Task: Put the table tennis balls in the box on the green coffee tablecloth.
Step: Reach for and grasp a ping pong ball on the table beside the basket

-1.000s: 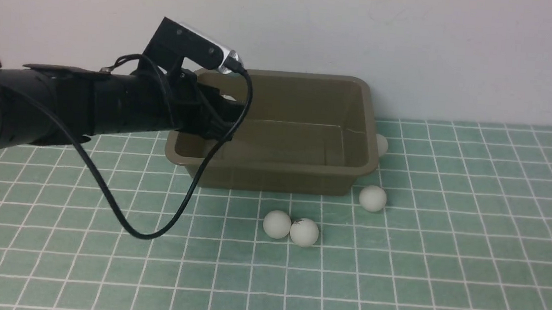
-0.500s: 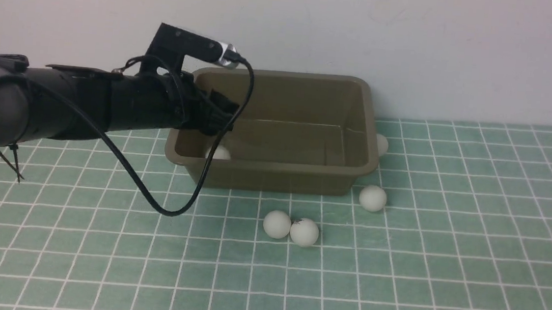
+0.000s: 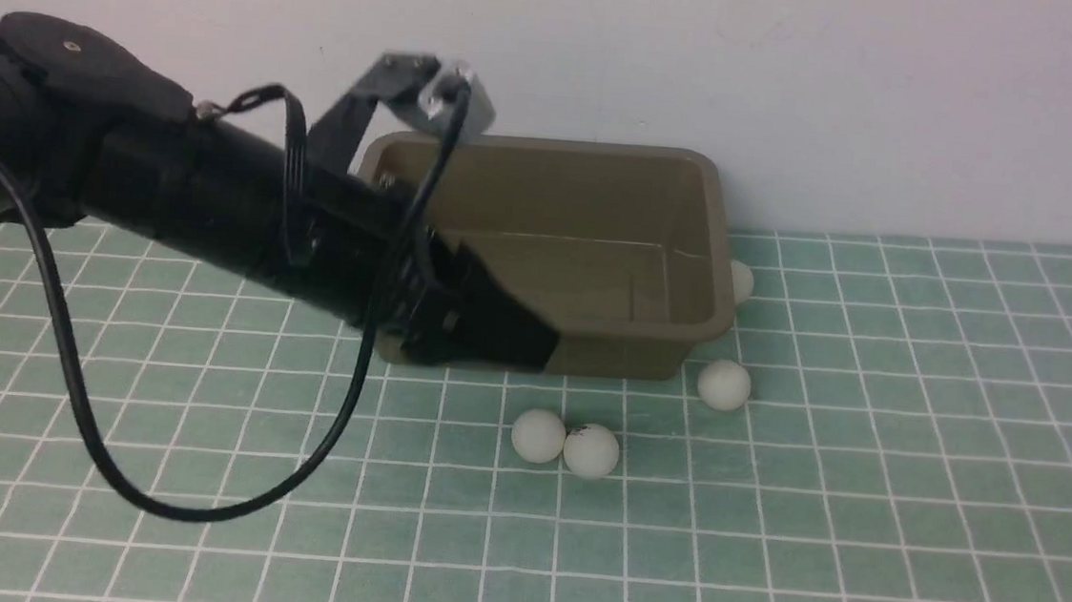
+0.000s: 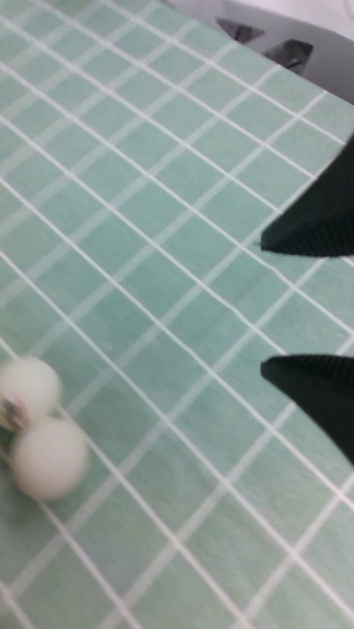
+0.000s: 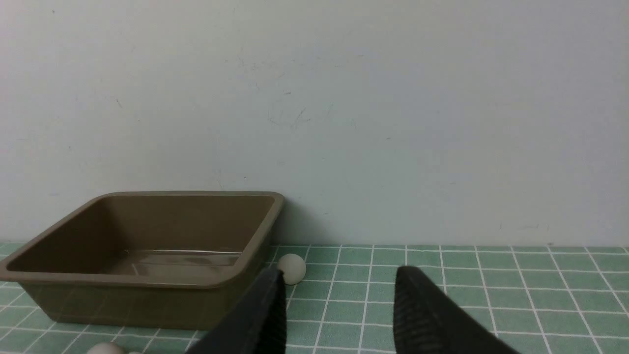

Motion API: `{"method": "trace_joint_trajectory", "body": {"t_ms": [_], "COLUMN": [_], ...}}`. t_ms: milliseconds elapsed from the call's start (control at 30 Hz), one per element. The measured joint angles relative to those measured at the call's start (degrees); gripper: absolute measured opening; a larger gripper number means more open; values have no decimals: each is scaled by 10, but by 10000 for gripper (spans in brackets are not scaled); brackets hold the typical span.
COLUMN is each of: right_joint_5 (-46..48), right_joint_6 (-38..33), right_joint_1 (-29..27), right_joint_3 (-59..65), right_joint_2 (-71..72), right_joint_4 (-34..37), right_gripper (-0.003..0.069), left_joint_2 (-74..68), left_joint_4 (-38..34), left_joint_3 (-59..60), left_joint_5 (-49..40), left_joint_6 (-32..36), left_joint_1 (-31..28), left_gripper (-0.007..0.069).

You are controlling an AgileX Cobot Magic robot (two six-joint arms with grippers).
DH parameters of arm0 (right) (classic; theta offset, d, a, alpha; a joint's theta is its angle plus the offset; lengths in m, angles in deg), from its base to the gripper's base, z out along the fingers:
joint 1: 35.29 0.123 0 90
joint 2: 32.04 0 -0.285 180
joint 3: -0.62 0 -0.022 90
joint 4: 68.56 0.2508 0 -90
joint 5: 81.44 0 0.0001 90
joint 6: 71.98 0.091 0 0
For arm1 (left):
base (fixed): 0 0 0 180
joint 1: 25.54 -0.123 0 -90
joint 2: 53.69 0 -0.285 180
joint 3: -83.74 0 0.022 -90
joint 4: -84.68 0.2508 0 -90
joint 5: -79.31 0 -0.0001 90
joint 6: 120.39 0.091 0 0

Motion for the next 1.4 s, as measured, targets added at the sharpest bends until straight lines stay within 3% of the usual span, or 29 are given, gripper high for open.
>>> {"method": "trace_joint_trajectory", "body": {"t_ms": [167,400,533,867,1133,1400], "right_joint_5": [0,0,0,0,0,0], "right_joint_6": [0,0,0,0,0,0], "right_joint_1": [0,0,0,0,0,0], "right_joint_3": [0,0,0,0,0,0], "right_joint_2": [0,0,0,0,0,0], "right_joint_4": [0,0,0,0,0,0], "right_gripper": [285,285,285,285,285,285], "left_joint_2": [0,0,0,13,113,174], "left_joint_4": [4,-109,-136,-118,-113,-140], "left_joint_3": [0,0,0,7,103,214], "left_joint_5": [-1,5,-14,-60,-62,140], "left_joint_6": [-13,-8,-9,-19,-23,8], "left_joint_1": [0,0,0,0,0,0], "left_gripper": [182,133,132,132,132,132]}}
